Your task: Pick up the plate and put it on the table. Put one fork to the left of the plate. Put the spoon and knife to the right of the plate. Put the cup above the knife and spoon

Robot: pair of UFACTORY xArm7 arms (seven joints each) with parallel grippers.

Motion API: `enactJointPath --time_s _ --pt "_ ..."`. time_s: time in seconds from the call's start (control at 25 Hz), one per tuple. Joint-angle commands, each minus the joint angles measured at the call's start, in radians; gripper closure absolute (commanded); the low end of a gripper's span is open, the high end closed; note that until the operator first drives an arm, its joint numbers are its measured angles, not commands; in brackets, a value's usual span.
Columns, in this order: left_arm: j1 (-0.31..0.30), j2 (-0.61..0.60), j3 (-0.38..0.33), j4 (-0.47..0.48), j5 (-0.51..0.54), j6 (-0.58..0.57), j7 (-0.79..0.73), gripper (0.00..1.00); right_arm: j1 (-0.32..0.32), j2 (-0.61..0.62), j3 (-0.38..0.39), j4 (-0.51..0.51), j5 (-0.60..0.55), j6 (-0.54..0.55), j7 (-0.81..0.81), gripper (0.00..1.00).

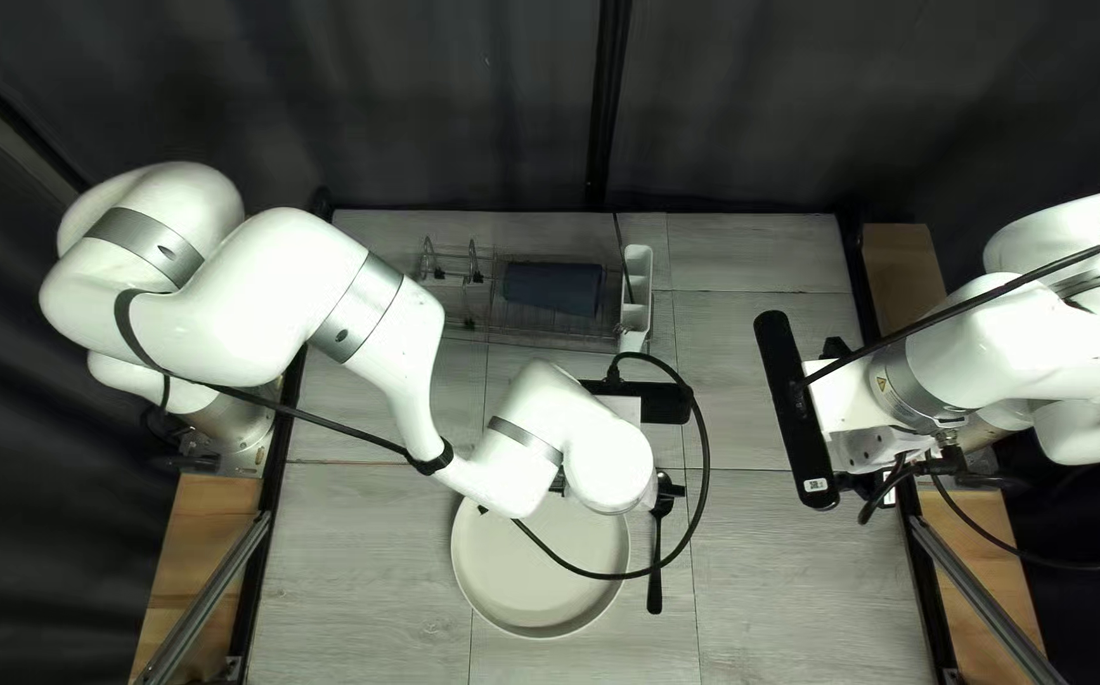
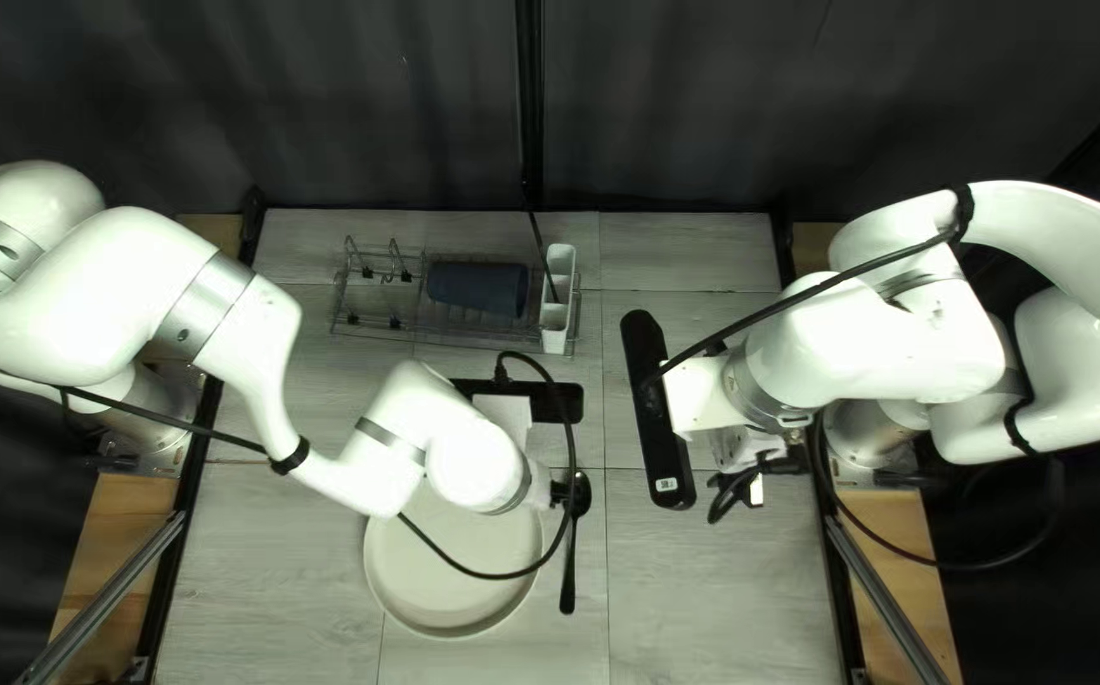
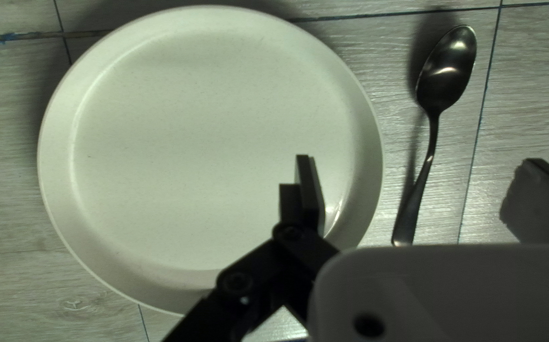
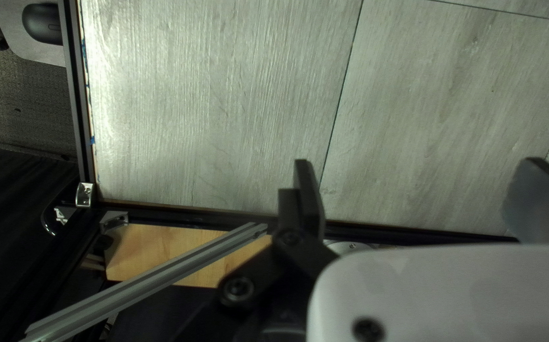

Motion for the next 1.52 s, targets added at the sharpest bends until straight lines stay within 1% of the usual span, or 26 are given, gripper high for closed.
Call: enactJointPath --time_s 0.04,0.08,0.12,0.16,0.2,0.24,0.28,0.32,0.68,0.8,0.84,0.88,0.92,0.96,1.0,1.04,1.32,1.36,1.4,1.44,1.48,1.52 --pt "0.004 -0.02 -0.001 -0.026 -0.009 -0.004 -0.013 0.0 0.0 0.0 0.0 0.0 0.0 0.0 0.0 0.0" --pt "0.01 -0.07 -0.005 -0.076 -0.017 -0.005 -0.02 0.0 0.0 0.0 0.0 0.0 0.0 0.0 0.0 0.0" --pt "0.026 -0.181 -0.016 -0.171 -0.046 0.003 -0.001 0.0 0.0 0.0 0.0 0.0 0.0 0.0 0.0 0.0" --pt "0.036 -0.271 -0.017 -0.238 -0.058 0.024 0.046 0.0 0.0 0.0 0.0 0.0 0.0 0.0 0.0 0.0" --pt "0.042 -0.326 -0.015 -0.272 -0.068 0.054 0.104 0.0 0.0 0.0 0.0 0.0 0.0 0.0 0.0 0.0" --pt "0.043 -0.417 -0.004 -0.334 -0.095 0.1 0.249 0.0 0.0 0.0 0.0 0.0 0.0 0.0 0.0 0.0" --pt "0.039 -0.47 0.008 -0.376 -0.111 0.107 0.33 0.0 0.0 0.0 0.0 0.0 0.0 0.0 0.0 0.0" --pt "0.029 -0.558 0.037 -0.449 -0.139 0.106 0.454 0.0 0.0 0.0 0.0 0.0 0.0 0.0 0.0 0.0" --pt "0.029 -0.558 0.037 -0.449 -0.139 0.106 0.454 0.0 0.0 0.0 0.0 0.0 0.0 0.0 0.0 0.0" --pt "0.027 -0.592 0.048 -0.437 -0.161 0.163 0.495 0.0 0.0 0.0 0.0 0.0 0.0 0.0 0.0 0.0" --pt "0.018 -0.63 0.066 -0.428 -0.156 0.211 0.616 0.0 0.0 0.0 0.0 0.0 0.0 0.0 0.0 0.0" --pt "0.01 -0.648 0.079 -0.428 -0.162 0.229 0.692 0.0 0.0 0.0 0.0 0.0 0.0 0.0 0.0 0.0" --pt "-0.025 -0.709 0.122 -0.442 -0.194 0.271 0.908 0.0 0.0 0.0 0.0 0.0 0.0 0.0 0.0 0.0" --pt "-0.051 -0.757 0.15 -0.455 -0.199 0.305 1.033 0.0 0.0 0.0 0.0 0.0 0.0 0.0 0.0 0.0" --pt "-0.065 -0.79 0.168 -0.463 -0.205 0.322 1.098 0.0 0.0 0.0 0.0 0.0 0.0 0.0 0.0 0.0" --pt "-0.07 -0.802 0.174 -0.466 -0.207 0.327 1.125 0.0 0.0 0.0 0.0 0.0 0.0 0.0 0.0 0.0" --pt "-0.07 -0.802 0.174 -0.466 -0.207 0.327 1.125 0.0 0.0 0.0 0.0 0.0 0.0 0.0 0.0 0.0" --pt "-0.068 -0.803 0.181 -0.473 -0.222 0.32 1.121 0.0 0.0 0.0 0.0 0.0 0.0 0.0 0.0 0.0" --pt "-0.071 -0.811 0.177 -0.471 -0.218 0.337 1.121 0.0 0.0 0.0 0.0 0.0 0.0 0.0 0.0 0.0" --pt "-0.087 -0.857 0.178 -0.481 -0.215 0.368 1.165 0.0 0.0 0.0 0.0 0.0 0.0 0.0 0.0 0.0" --pt "-0.096 -0.879 0.183 -0.489 -0.212 0.375 1.196 0.0 0.0 0.0 0.0 0.0 0.0 0.0 0.0 0.0" --pt "-0.12 -0.942 0.203 -0.514 -0.213 0.398 1.281 0.0 0.0 0.0 0.0 0.0 0.0 0.0 0.0 0.0"
